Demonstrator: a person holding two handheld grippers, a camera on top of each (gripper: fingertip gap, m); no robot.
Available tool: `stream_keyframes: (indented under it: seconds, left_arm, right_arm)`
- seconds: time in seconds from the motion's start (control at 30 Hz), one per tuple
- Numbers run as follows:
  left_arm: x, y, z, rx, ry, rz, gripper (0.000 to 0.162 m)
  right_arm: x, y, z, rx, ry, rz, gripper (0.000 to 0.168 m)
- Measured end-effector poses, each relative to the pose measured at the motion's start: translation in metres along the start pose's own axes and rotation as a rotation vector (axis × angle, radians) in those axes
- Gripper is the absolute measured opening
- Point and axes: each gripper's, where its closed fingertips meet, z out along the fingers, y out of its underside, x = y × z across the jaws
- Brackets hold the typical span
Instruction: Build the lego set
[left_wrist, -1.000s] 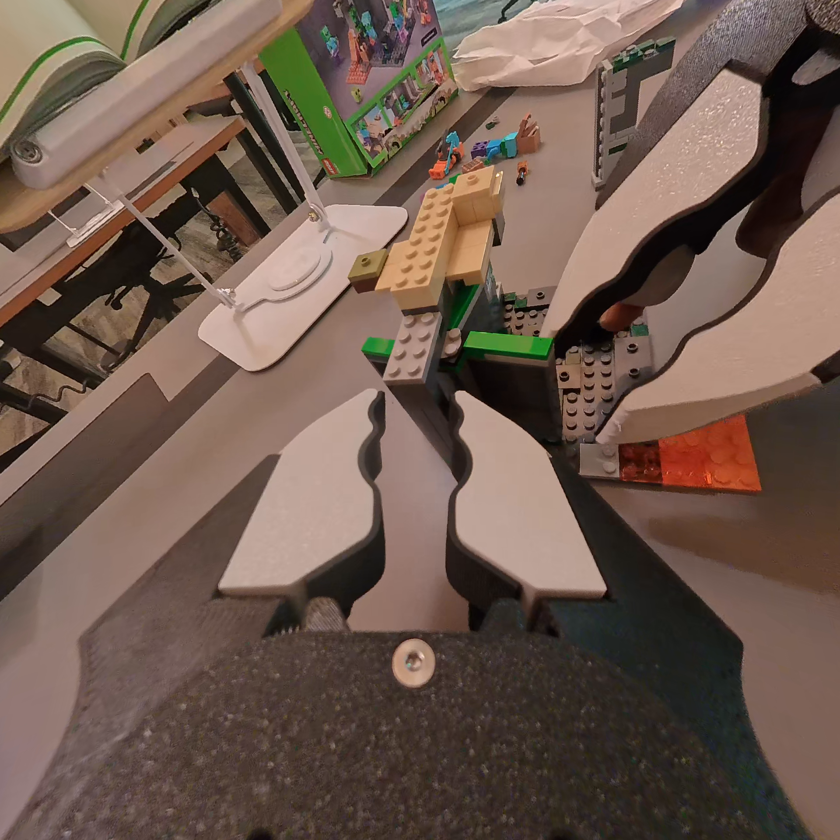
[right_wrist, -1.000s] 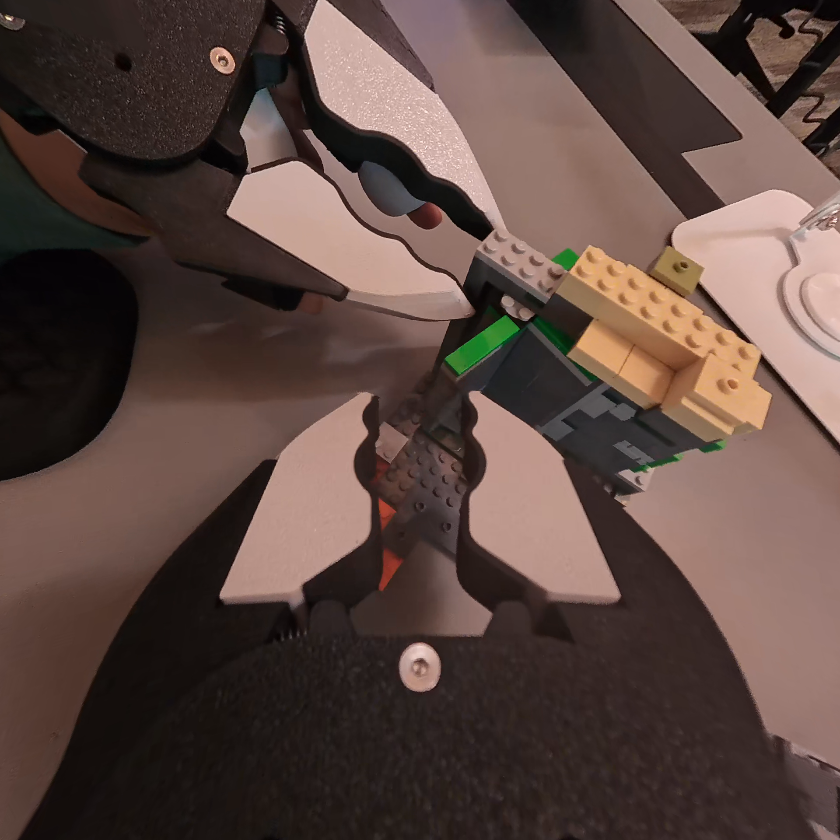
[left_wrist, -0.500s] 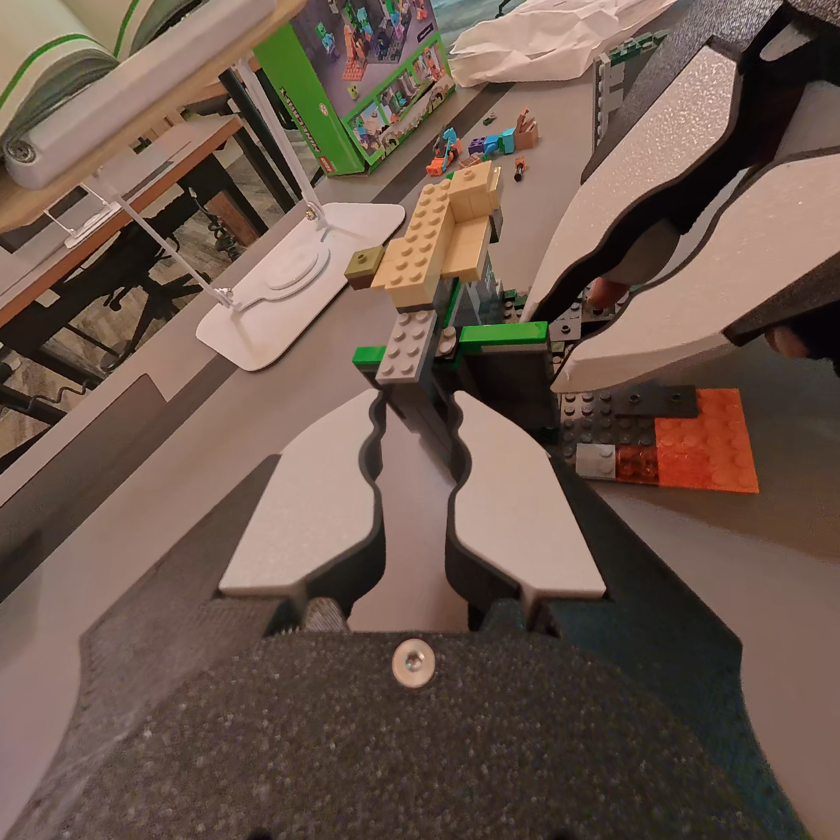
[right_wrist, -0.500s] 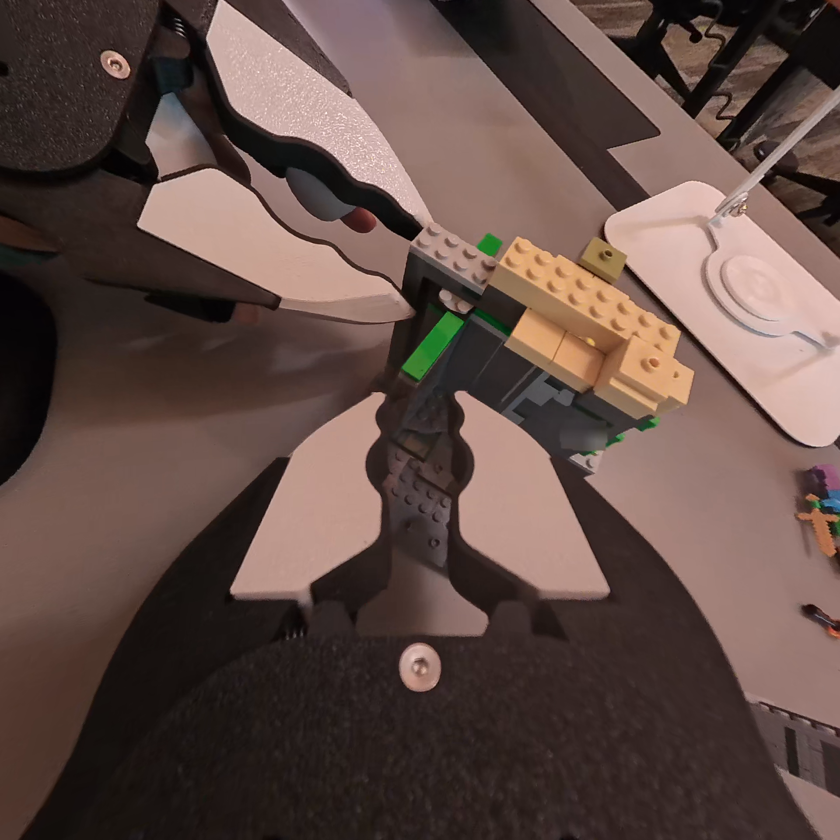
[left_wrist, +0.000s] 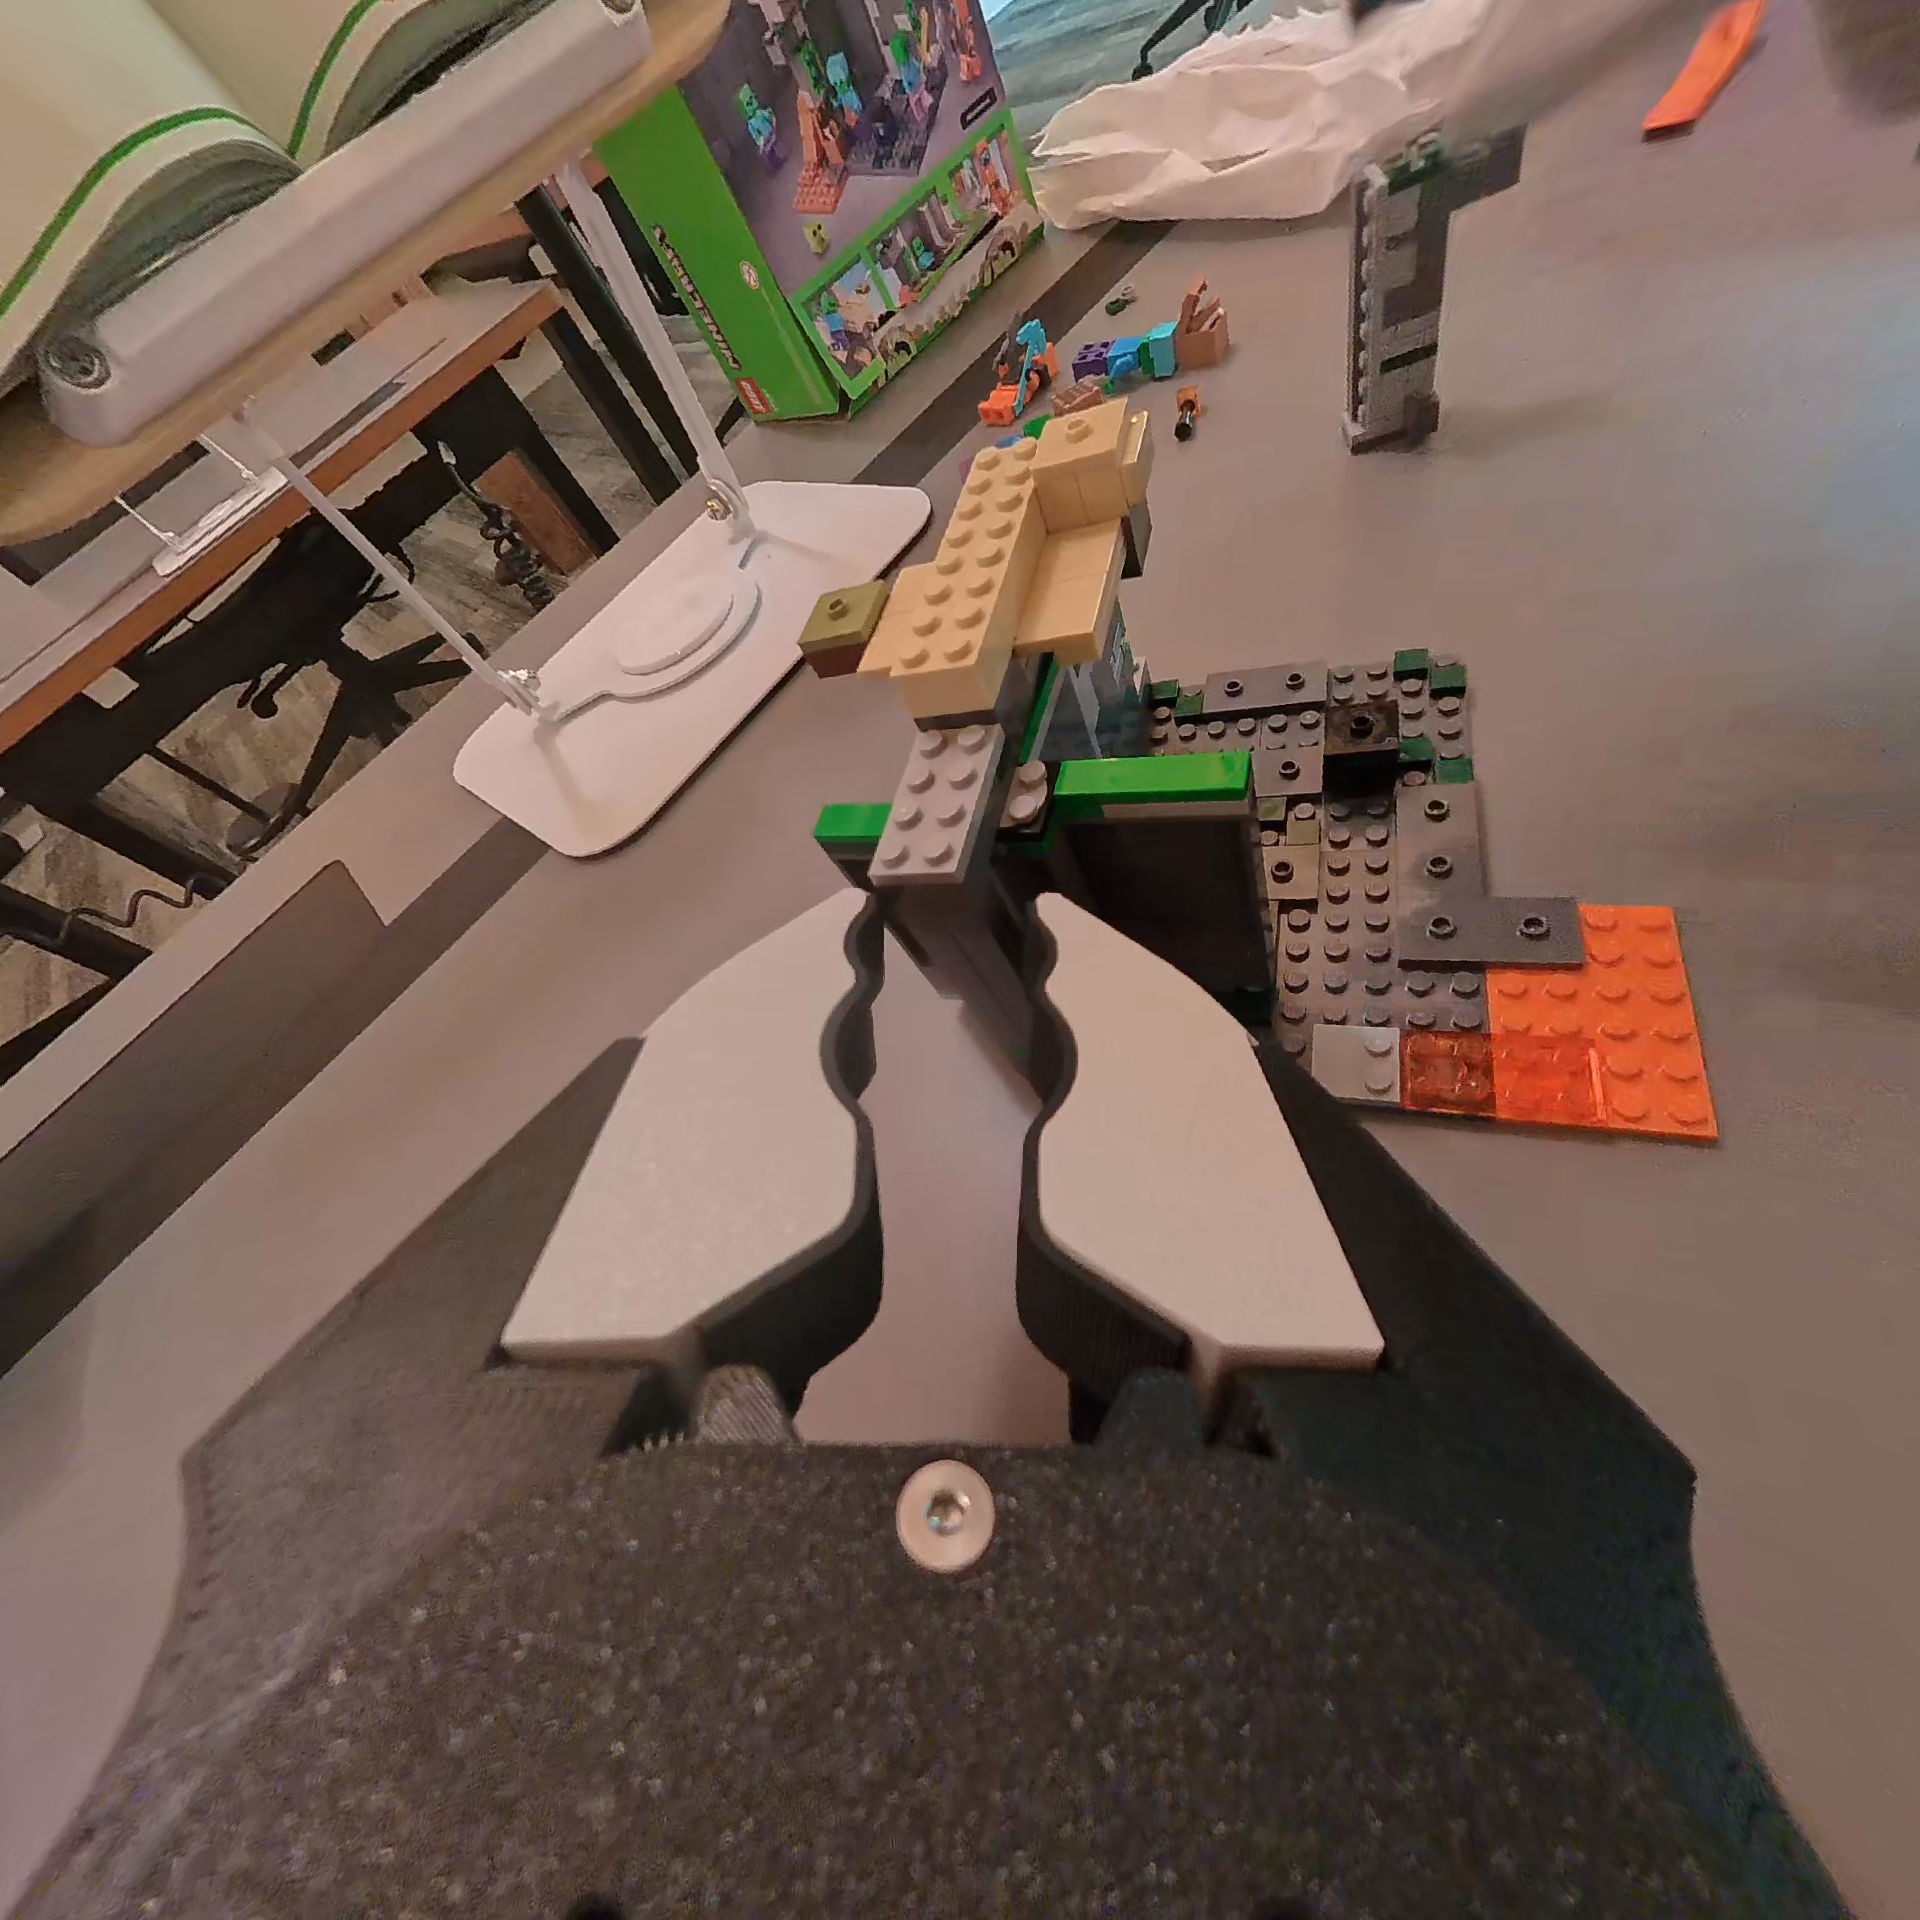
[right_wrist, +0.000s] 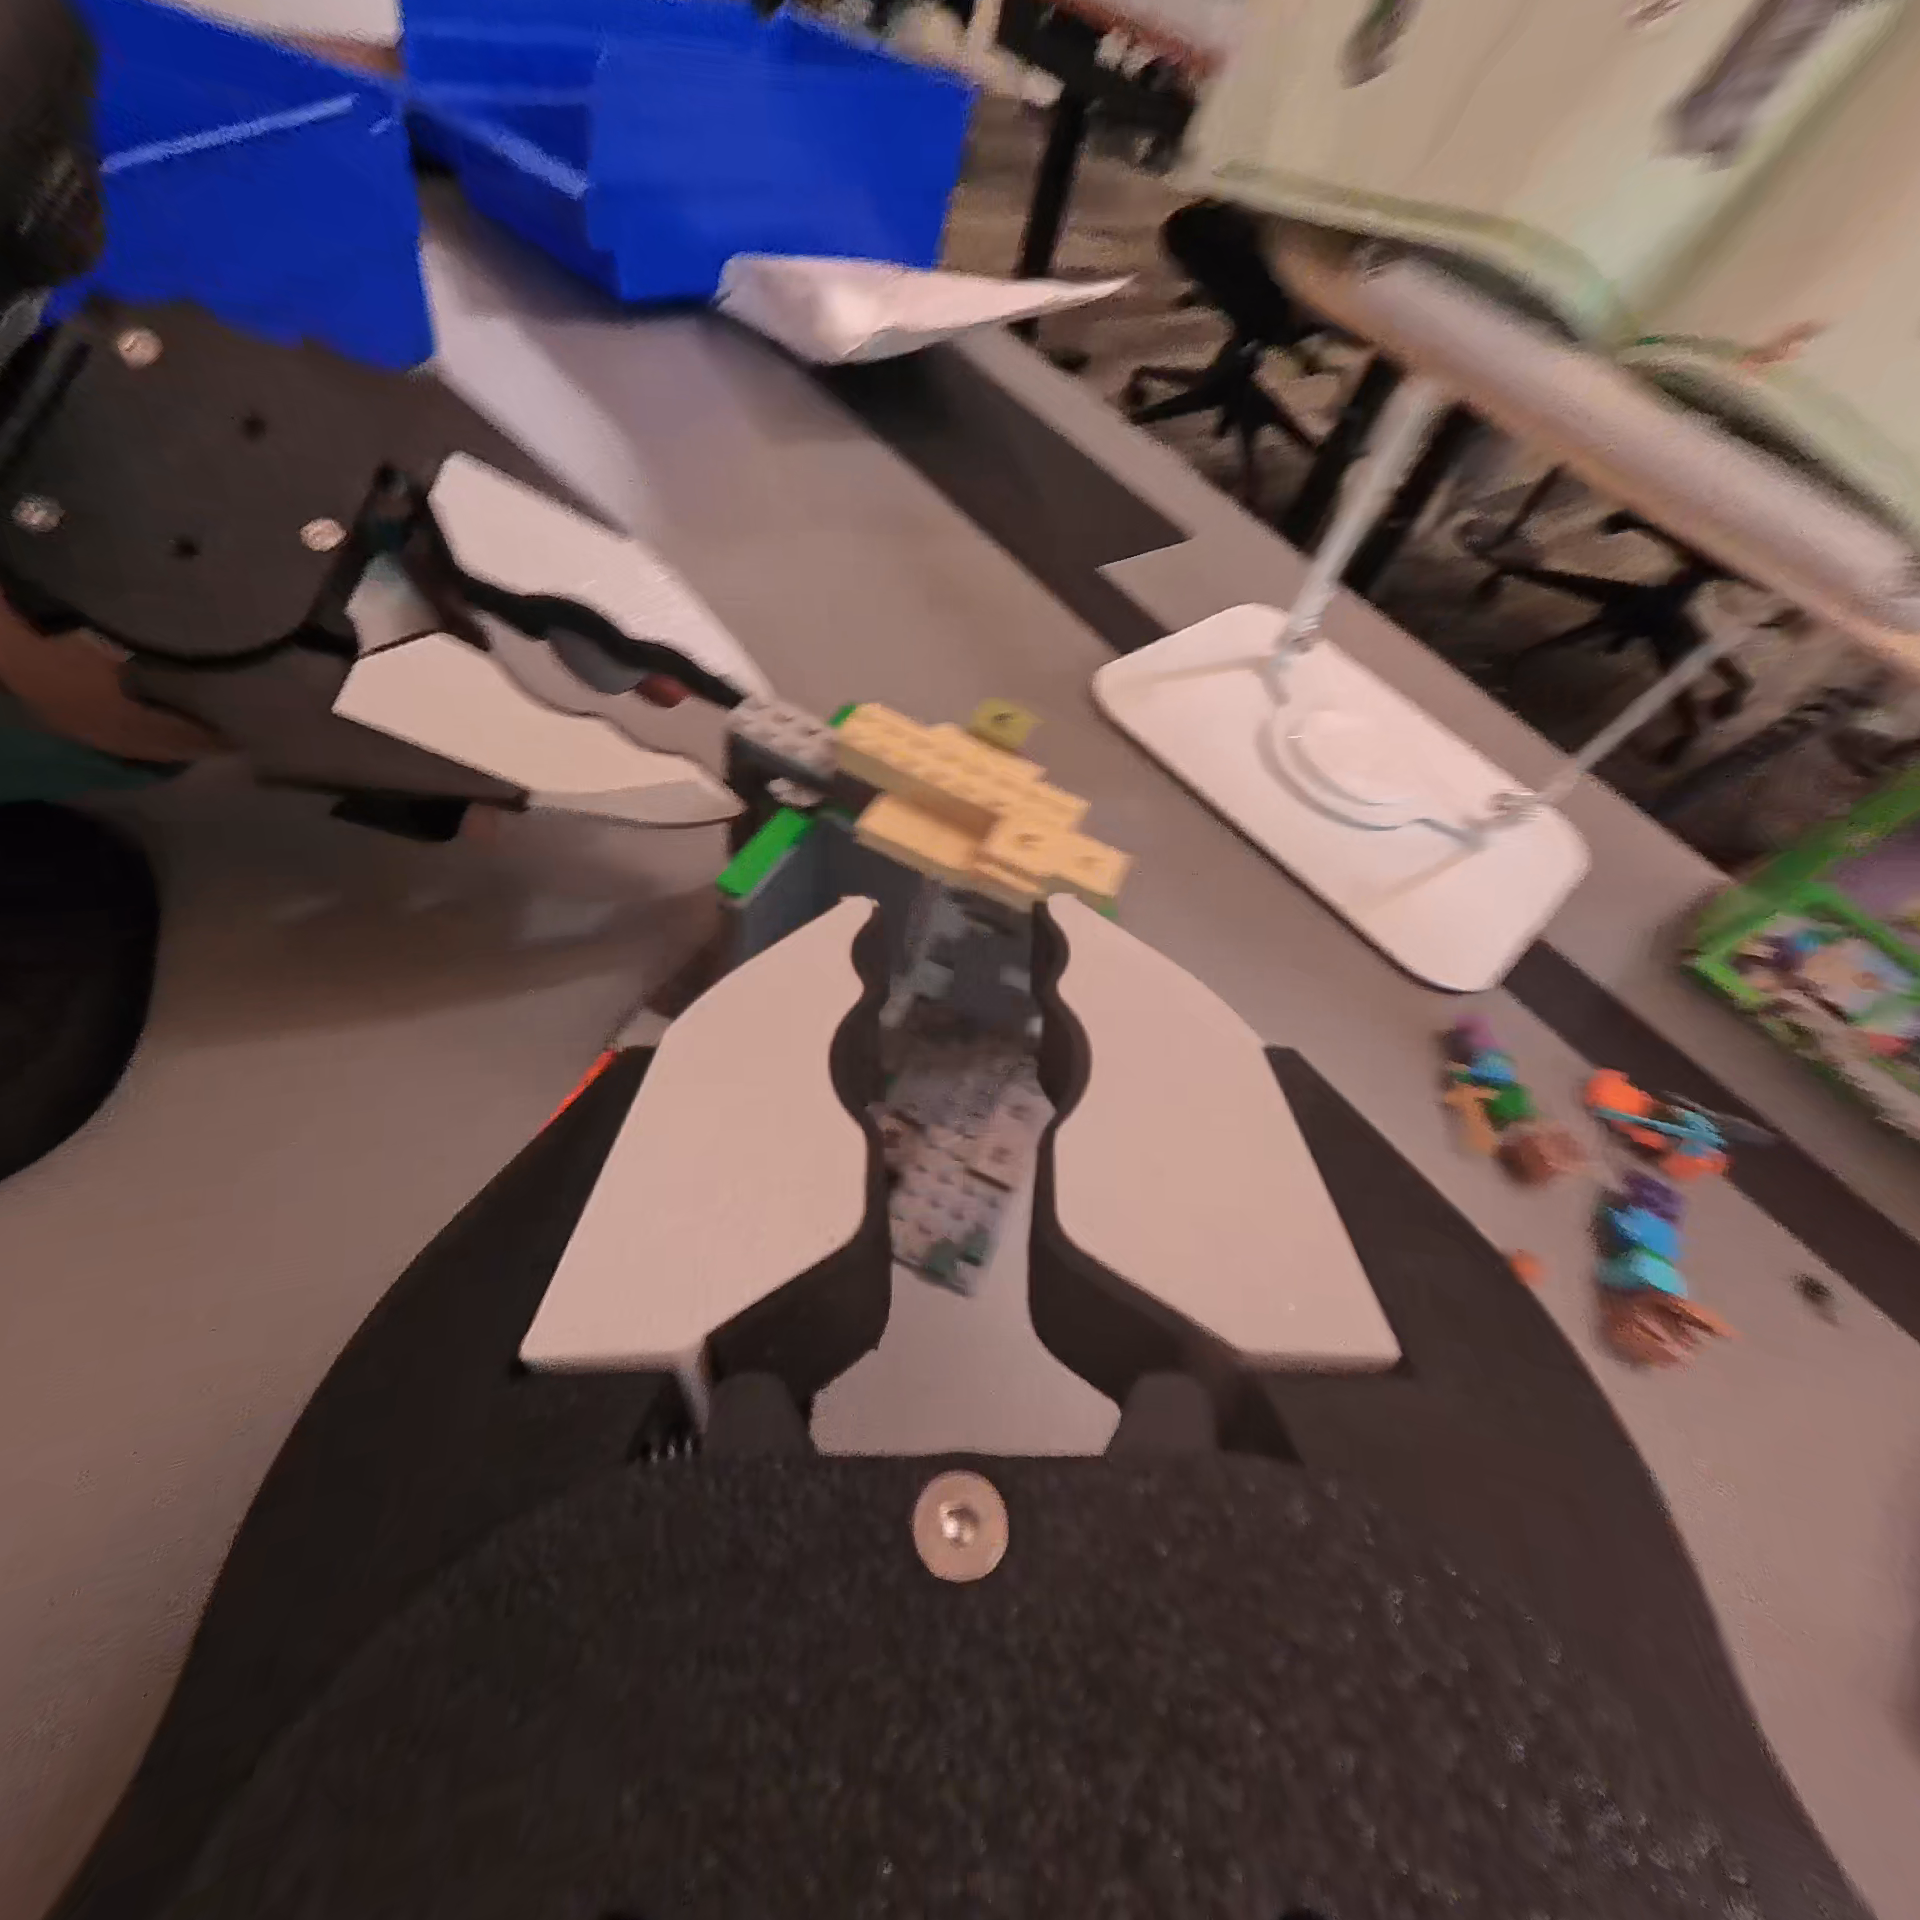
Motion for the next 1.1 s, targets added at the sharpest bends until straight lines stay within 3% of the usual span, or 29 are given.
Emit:
stream_keyframes:
  seconds: [0.1,0.2,0.3,0.53,0.93,1.1]
  left_arm:
    - [-0.002,-0.001,-0.001,0.007,-0.007,-0.005,0.024]
    - [-0.003,-0.001,-0.001,0.011,-0.011,-0.011,0.024]
    - [-0.003,-0.001,-0.001,0.013,-0.013,-0.014,0.023]
    - [-0.002,-0.001,-0.001,0.016,-0.014,-0.011,0.022]
    - [-0.003,-0.005,-0.003,0.031,-0.022,0.0,0.022]
    - [-0.003,-0.005,-0.003,0.031,-0.022,0.0,0.022]
  right_arm:
    - [0.049,0.003,-0.028,0.018,0.14,0.018,0.027]
    - [0.09,0.033,-0.045,-0.052,0.242,0.038,0.035]
    - [0.111,0.07,-0.049,-0.133,0.243,0.105,0.045]
    - [0.115,0.103,-0.039,-0.173,0.179,0.178,0.056]
    - [0.125,0.121,-0.021,-0.215,0.241,0.194,0.057]
    - [0.126,0.129,-0.015,-0.235,0.239,0.206,0.05]
